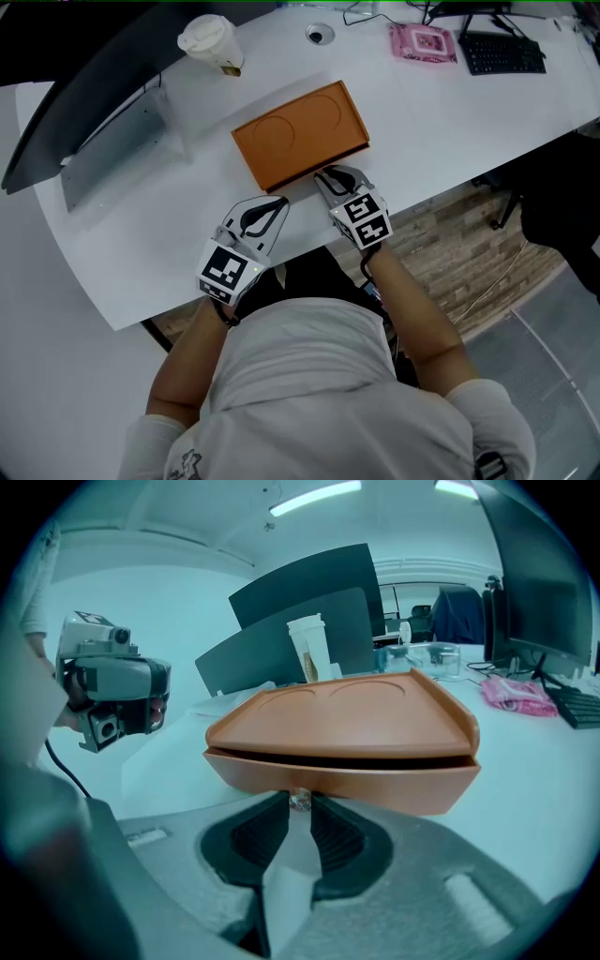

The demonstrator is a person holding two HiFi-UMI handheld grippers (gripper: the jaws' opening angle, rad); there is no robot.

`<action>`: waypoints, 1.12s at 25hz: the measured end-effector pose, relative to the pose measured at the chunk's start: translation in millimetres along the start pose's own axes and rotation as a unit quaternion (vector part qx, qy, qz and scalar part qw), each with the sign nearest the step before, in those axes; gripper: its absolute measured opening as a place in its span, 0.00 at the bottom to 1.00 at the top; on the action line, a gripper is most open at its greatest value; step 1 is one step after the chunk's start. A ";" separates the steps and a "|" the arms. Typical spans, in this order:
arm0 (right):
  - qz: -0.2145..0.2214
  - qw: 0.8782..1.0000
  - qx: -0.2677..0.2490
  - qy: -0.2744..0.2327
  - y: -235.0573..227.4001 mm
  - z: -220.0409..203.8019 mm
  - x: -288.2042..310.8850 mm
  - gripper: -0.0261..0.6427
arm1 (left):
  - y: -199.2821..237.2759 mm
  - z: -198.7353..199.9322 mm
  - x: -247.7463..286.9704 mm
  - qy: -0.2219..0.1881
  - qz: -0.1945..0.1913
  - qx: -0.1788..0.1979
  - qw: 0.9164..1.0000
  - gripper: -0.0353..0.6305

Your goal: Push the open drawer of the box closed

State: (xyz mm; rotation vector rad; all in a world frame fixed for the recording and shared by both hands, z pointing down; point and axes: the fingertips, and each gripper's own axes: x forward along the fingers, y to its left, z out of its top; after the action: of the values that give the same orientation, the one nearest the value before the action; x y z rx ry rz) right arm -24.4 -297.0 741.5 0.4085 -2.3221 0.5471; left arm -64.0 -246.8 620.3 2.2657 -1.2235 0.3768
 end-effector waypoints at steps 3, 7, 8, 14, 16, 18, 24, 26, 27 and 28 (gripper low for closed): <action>0.001 1.000 -0.001 0.000 -1.2 4.3 3.7 0.15 | 2.9 0.6 -1.2 0.000 0.005 -0.004 1.000 0.05; -0.001 1.000 -0.005 0.000 -4.4 6.5 7.7 0.15 | 6.2 6.7 -1.0 -0.005 0.008 -0.011 1.000 0.05; -0.002 1.000 -0.004 0.000 -4.4 7.0 8.1 0.15 | 6.9 7.1 -0.9 -0.004 0.010 -0.011 1.000 0.05; -0.007 1.000 -0.001 0.000 -3.6 7.8 9.1 0.15 | 6.2 -1.8 -0.5 -0.003 0.004 -0.012 1.000 0.05; -0.007 1.000 0.000 0.000 -3.2 8.1 8.9 0.15 | 6.4 -1.8 -0.5 -0.002 0.003 -0.010 1.000 0.05; -0.010 1.000 0.000 -0.002 -2.7 8.4 8.6 0.16 | 7.1 -2.3 -1.5 -0.002 0.002 -0.009 1.000 0.05; -0.027 1.000 -0.002 -0.012 -2.3 11.9 -3.3 0.21 | 4.9 -3.1 -10.8 -0.004 -0.006 -0.006 1.000 0.05; -0.035 0.999 -0.003 -0.018 -2.8 14.1 -10.8 0.21 | 2.1 -3.2 -14.2 -0.007 -0.010 -0.002 1.000 0.05; -0.040 0.999 -0.003 -0.021 -2.1 15.8 -15.7 0.21 | -0.3 -3.5 -16.3 -0.007 -0.013 -0.001 1.000 0.05; -0.045 0.999 -0.004 -0.026 -0.7 17.8 -21.4 0.21 | -2.5 -3.6 -18.7 -0.008 -0.016 0.001 1.000 0.05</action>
State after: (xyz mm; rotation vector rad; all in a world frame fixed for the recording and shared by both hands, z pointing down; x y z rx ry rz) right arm -19.2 -303.5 715.0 0.5255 -2.3422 0.4891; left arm -72.2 -230.8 613.5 2.2919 -1.1931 0.3489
